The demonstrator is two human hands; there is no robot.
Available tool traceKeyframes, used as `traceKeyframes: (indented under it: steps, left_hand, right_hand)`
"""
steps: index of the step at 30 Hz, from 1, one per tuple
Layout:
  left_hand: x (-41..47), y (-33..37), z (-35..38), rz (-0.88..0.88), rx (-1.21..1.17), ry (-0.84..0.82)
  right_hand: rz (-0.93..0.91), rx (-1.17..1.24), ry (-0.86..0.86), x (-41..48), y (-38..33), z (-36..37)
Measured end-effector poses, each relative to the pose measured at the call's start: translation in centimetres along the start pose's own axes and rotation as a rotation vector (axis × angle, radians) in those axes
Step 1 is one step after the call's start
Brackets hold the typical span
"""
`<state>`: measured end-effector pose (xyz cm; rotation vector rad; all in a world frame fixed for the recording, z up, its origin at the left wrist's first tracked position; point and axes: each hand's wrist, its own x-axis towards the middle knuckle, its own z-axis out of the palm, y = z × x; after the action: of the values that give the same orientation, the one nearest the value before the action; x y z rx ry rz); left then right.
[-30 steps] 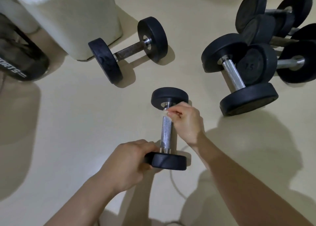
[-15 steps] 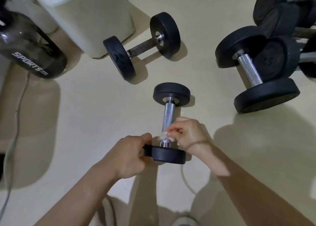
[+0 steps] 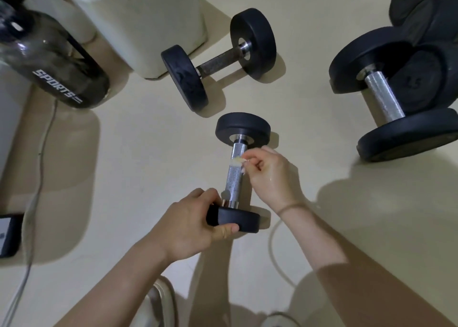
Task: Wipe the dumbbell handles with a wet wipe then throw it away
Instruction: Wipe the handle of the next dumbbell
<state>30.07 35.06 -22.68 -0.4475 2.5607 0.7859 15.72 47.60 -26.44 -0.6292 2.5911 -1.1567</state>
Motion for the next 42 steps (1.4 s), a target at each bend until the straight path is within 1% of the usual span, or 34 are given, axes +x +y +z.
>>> traceKeyframes:
  steps: [2, 4, 5, 7, 11, 13, 14, 15, 17, 18, 19, 22, 24, 25, 28, 29, 30, 33, 34, 35, 36, 38, 39, 40, 41, 42]
  left_hand:
    - [0.1, -0.2, -0.4, -0.042, -0.075, -0.047]
    - [0.1, -0.2, -0.5, -0.065, -0.120, -0.078]
    - [0.1, -0.2, -0.3, -0.073, -0.144, -0.088]
    - [-0.1, 0.0, -0.2, -0.089, -0.182, -0.099]
    - [0.2, -0.4, -0.4, -0.109, -0.209, -0.117]
    - [0.3, -0.4, -0.5, -0.047, -0.186, -0.059]
    - [0.3, -0.3, -0.5, 0.003, -0.137, -0.013]
    - [0.3, -0.1, -0.4, 0.045, -0.082, 0.025]
    - [0.3, 0.1, -0.5, 0.065, -0.058, 0.058]
    - [0.2, -0.1, -0.6, 0.055, -0.110, 0.064]
    - [0.1, -0.4, -0.8, 0.044, -0.179, 0.066]
    - [-0.1, -1.5, -0.6, 0.043, -0.326, 0.102]
    - [-0.6, -1.9, -0.3, 0.030, -0.382, 0.145]
    - [-0.6, -1.9, -0.3, 0.029, -0.386, 0.154]
    - [-0.6, -1.9, -0.8, 0.041, -0.351, 0.119]
    - [-0.6, -1.9, -1.0, 0.047, -0.336, 0.105]
    - [-0.6, -2.1, -1.0, 0.050, -0.332, 0.102]
    - [-1.0, -2.5, -0.9, 0.061, -0.397, 0.148]
    - [-1.1, -2.8, -0.8, 0.055, -0.405, 0.175]
    - [-1.3, -3.1, -0.8, 0.044, -0.391, 0.194]
    - [-1.5, -3.2, -0.9, 0.032, -0.375, 0.205]
    - [-1.8, -2.8, -1.2, 0.037, -0.350, 0.192]
    - [-1.9, -2.4, -1.0, 0.050, -0.312, 0.180]
    - [-1.9, -2.1, -0.5, 0.042, -0.273, 0.159]
    - [-1.9, -2.0, 0.0, 0.021, -0.243, 0.145]
    - [-1.8, -2.0, 0.4, 0.007, -0.248, 0.164]
  right_hand:
    - [-0.048, 0.082, -0.070, -1.9, -0.1, 0.2]
    - [-0.028, 0.164, -0.161, -2.5, -0.5, 0.2]
    - [0.006, 0.199, -0.164, -1.7, -0.5, 0.2]
    - [0.048, 0.193, -0.110, 0.5, -0.8, 0.1]
    - [0.029, 0.194, -0.156, 2.6, -1.6, 0.0]
    - [0.049, 0.189, -0.116, 2.1, -1.3, 0.0]
    - [0.071, 0.164, -0.109, 1.7, -1.0, 0.0]
    - [0.102, 0.151, -0.129, 1.1, -0.8, 0.1]
    - [0.156, 0.236, -0.248, -0.5, -0.6, 0.6]
    - [0.170, 0.279, -0.296, -1.1, -0.8, 0.8]
    - [0.169, 0.314, -0.308, -1.4, -0.9, 1.0]
    - [0.171, 0.399, -0.203, 0.3, -1.7, 1.2]
    - [0.163, 0.383, -0.133, 1.2, -2.2, 1.2]
    - [0.155, 0.365, -0.126, 0.9, -2.3, 1.2]
    - [0.076, 0.247, -0.246, -1.8, -2.5, 1.6]
    - [0.031, 0.200, -0.267, -2.2, -2.5, 1.8]
    - [-0.005, 0.168, -0.253, -1.9, -2.6, 2.0]
    - [0.006, 0.117, -0.053, 1.4, -3.4, 1.9]
    - [0.020, 0.107, -0.033, 1.9, -3.8, 1.8]
    - [0.029, 0.084, -0.061, 1.4, -4.0, 1.9]
    - [0.017, 0.083, -0.124, 0.4, -4.1, 1.8]
    - [-0.040, 0.093, -0.272, -2.2, -4.1, 2.0]
    - [-0.078, 0.065, -0.291, -2.4, -4.2, 2.1]
    - [-0.082, 0.030, -0.272, -1.6, -4.2, 2.5]
    - [-0.065, -0.011, -0.215, -0.1, -4.1, 3.0]
    - [-0.027, -0.011, -0.165, 1.3, -4.5, 3.2]
